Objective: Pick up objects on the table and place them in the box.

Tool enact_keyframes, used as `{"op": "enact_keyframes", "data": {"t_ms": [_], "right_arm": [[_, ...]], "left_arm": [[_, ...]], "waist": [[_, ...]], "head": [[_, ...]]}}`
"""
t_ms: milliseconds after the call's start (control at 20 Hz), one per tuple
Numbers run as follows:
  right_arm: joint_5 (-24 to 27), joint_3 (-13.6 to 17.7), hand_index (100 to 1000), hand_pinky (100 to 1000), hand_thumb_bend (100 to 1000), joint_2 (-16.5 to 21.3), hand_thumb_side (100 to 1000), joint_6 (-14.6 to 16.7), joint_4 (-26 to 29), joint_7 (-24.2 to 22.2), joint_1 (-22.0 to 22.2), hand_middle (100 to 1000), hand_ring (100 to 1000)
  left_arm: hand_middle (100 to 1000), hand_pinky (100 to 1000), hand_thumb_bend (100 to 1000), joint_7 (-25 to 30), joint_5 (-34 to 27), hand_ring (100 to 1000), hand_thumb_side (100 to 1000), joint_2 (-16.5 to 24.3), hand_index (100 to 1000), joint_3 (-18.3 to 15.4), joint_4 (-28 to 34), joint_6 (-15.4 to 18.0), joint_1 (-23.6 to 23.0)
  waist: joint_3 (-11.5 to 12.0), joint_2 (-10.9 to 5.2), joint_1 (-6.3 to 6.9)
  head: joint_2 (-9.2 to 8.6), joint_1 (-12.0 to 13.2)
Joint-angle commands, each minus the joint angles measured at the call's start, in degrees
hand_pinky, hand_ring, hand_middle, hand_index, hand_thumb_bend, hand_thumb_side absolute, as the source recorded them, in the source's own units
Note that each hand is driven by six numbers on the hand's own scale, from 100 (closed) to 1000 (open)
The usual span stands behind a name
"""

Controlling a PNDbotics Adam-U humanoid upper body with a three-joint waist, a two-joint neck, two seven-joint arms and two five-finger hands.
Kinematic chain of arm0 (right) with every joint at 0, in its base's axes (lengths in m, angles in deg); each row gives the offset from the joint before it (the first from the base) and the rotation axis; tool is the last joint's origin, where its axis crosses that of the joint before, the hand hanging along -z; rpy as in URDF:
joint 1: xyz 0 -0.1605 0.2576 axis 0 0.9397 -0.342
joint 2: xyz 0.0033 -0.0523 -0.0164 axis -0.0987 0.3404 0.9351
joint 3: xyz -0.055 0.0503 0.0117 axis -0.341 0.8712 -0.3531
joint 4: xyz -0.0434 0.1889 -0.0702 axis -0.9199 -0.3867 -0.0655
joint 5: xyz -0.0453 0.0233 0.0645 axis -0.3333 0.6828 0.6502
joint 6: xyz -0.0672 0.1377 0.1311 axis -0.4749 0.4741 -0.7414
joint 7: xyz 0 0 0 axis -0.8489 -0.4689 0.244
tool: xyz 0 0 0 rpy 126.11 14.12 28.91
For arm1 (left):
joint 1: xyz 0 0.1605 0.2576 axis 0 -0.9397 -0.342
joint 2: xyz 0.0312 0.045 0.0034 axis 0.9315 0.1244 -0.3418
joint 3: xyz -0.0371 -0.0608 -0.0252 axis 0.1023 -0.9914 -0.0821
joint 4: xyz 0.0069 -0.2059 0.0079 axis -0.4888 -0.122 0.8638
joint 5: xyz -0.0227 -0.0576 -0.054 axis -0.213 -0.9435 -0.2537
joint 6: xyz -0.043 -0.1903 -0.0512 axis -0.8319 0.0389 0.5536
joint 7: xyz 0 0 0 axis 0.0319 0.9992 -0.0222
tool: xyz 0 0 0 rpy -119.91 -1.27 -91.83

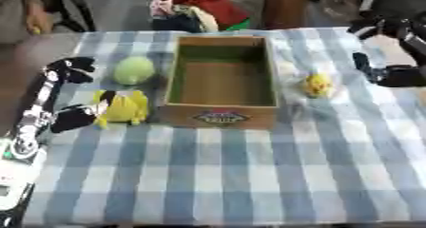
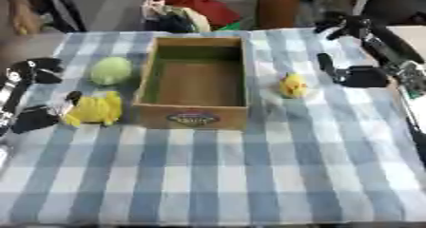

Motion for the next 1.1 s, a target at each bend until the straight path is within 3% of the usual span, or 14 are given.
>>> {"op": "enact_keyframes", "data": {"t_ms": [50,500,1100], "right_arm": [[-2.2,-0.2,908,767,100,2.3,199,1.2,-2.4,-0.8,-2.5,780,1000],[-8.6,0.1,913,773,100,1.8,205,4.1,-9.6,0.7,-5.1,789,1000],[-19.3,1.7,920,780,100,-2.4,215,5.4,-18.6,1.2,-8.8,799,1000]], "left_arm": [[662,732,406,0.3,0.0,631,100,1.6,797,0.1,0.9,0.1,0.8],[662,730,399,0.6,-0.2,665,100,1.5,799,0.4,0.9,0.2,1.1],[662,730,393,1.3,-0.7,665,100,1.2,799,1.0,0.9,0.4,1.5]], "waist": [[0.2,-0.53,-0.12],[0.9,-0.49,0.06],[1.9,-0.64,0.75]], "head": [[0.26,-0.3],[0.13,-0.7],[0.18,-1.7]]}}
